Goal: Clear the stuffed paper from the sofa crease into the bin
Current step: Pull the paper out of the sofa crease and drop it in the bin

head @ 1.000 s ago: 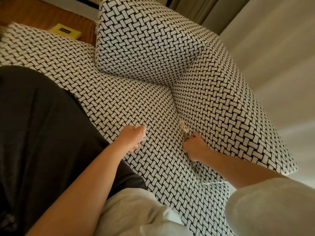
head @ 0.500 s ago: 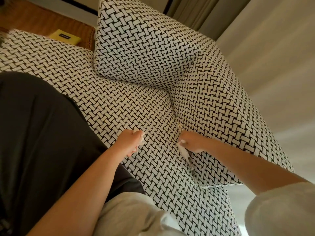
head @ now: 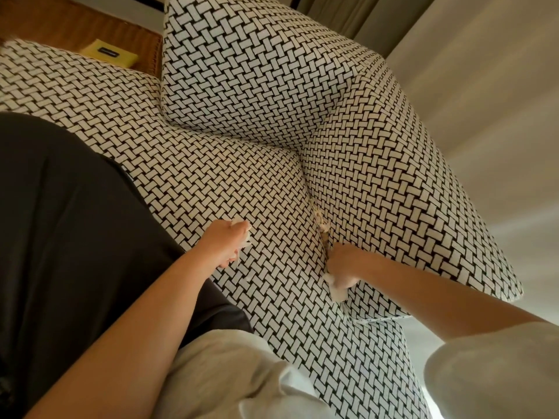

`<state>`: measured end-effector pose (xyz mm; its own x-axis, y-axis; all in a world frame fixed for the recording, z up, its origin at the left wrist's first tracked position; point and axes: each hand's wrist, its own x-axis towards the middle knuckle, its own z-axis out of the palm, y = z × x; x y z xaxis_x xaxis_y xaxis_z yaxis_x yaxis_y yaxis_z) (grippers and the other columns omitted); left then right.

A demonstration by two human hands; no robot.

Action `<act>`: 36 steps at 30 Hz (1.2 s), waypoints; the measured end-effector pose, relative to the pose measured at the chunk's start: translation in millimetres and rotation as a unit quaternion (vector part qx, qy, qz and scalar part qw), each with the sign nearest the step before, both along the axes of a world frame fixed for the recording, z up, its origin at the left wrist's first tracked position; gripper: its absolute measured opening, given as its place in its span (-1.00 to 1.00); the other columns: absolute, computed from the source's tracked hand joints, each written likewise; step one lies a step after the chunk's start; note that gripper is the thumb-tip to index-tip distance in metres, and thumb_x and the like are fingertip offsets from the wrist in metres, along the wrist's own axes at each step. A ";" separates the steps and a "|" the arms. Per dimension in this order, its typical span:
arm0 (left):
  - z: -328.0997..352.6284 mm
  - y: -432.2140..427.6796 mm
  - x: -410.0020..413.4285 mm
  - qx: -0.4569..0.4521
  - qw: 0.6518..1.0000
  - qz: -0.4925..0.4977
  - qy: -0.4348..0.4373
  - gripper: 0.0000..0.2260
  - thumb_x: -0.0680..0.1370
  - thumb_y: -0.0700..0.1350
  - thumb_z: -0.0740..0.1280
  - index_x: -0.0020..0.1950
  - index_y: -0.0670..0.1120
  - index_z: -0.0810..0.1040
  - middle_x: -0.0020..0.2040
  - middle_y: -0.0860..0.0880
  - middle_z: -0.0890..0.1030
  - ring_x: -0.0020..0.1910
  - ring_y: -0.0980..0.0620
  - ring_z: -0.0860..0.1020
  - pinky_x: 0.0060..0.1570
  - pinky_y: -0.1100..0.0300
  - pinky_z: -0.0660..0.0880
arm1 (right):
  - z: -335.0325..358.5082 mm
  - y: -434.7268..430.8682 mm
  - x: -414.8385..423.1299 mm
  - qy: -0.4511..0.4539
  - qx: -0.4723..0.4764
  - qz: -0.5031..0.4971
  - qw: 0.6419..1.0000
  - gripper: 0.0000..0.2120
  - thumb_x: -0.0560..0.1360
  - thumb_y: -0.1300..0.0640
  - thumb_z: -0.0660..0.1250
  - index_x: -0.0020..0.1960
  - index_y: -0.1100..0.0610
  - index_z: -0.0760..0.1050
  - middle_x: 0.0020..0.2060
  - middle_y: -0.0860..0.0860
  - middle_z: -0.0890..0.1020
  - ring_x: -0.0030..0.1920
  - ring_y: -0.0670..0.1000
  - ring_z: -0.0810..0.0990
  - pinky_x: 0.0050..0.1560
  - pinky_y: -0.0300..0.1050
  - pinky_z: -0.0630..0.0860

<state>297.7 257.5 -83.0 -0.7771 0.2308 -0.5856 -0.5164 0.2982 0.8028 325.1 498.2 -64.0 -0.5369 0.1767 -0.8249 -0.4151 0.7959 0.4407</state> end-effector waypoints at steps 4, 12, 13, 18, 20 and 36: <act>1.7 -2.6 1.6 0.001 1.000 -0.006 0.007 -0.75 0.58 -0.03 0.14 0.08 -0.19 0.45 -0.26 -0.07 0.47 -0.45 0.09 0.37 -0.55 0.31 0.28 | -3.7 2.2 1.7 -0.049 0.035 0.036 0.998 -0.43 0.35 -0.18 0.38 0.27 0.06 0.46 0.28 0.04 0.42 0.32 0.09 0.29 0.36 0.07 0.21; 9.3 -6.7 4.9 0.012 1.000 0.001 0.014 -0.81 0.58 -0.07 0.14 0.05 -0.16 0.44 -0.25 -0.07 0.48 -0.48 0.11 0.35 -0.54 0.32 0.28 | -8.7 2.6 5.4 -0.017 0.013 0.022 1.000 -0.54 0.41 -0.04 0.37 0.27 0.06 0.45 0.19 0.04 0.50 0.20 0.09 0.37 0.32 0.03 0.26; 9.5 -7.3 5.2 0.015 1.000 0.001 0.016 -0.81 0.58 -0.07 0.13 0.04 -0.16 0.44 -0.26 -0.06 0.48 -0.48 0.11 0.34 -0.54 0.32 0.28 | -8.6 2.7 5.5 -0.002 0.006 0.022 1.000 -0.59 0.43 0.00 0.35 0.25 0.08 0.46 0.12 0.03 0.52 0.14 0.07 0.40 0.29 0.00 0.28; 10.2 -9.4 6.8 0.029 0.999 0.002 0.017 -0.76 0.58 -0.06 0.14 0.06 -0.20 0.47 -0.21 -0.05 0.50 -0.49 0.12 0.33 -0.57 0.34 0.26 | 3.1 -3.5 6.9 0.009 -0.022 0.030 0.999 -0.93 0.53 0.15 0.24 -0.10 0.14 0.45 -0.31 -0.04 0.42 -0.08 0.03 0.42 0.20 -0.04 0.32; 10.7 -8.9 8.3 0.031 0.999 -0.004 0.021 -0.81 0.59 -0.07 0.13 0.04 -0.15 0.44 -0.20 -0.05 0.51 -0.49 0.13 0.32 -0.57 0.35 0.25 | 8.0 -5.1 5.6 0.022 -0.070 -0.016 0.997 -0.93 0.53 0.18 0.22 -0.09 0.16 0.46 -0.29 -0.04 0.42 -0.11 0.03 0.42 0.16 -0.04 0.39; 9.8 -1.4 15.2 -0.066 0.993 -0.059 0.076 -0.64 0.59 0.03 0.13 0.19 -0.23 0.45 -0.23 -0.10 0.48 -0.43 0.09 0.39 -0.61 0.38 0.32 | -1.2 -31.4 60.4 0.245 -0.034 -0.123 0.961 -0.44 0.49 0.28 0.29 0.41 0.22 0.14 0.24 0.16 0.35 0.04 0.09 0.52 -0.01 -0.08 0.52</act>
<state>312.9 256.1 -73.2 -0.8306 0.2549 -0.4951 -0.3479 0.4567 0.8188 385.5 466.8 -65.2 -0.8132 0.3022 -0.4974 0.0330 0.8772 0.4789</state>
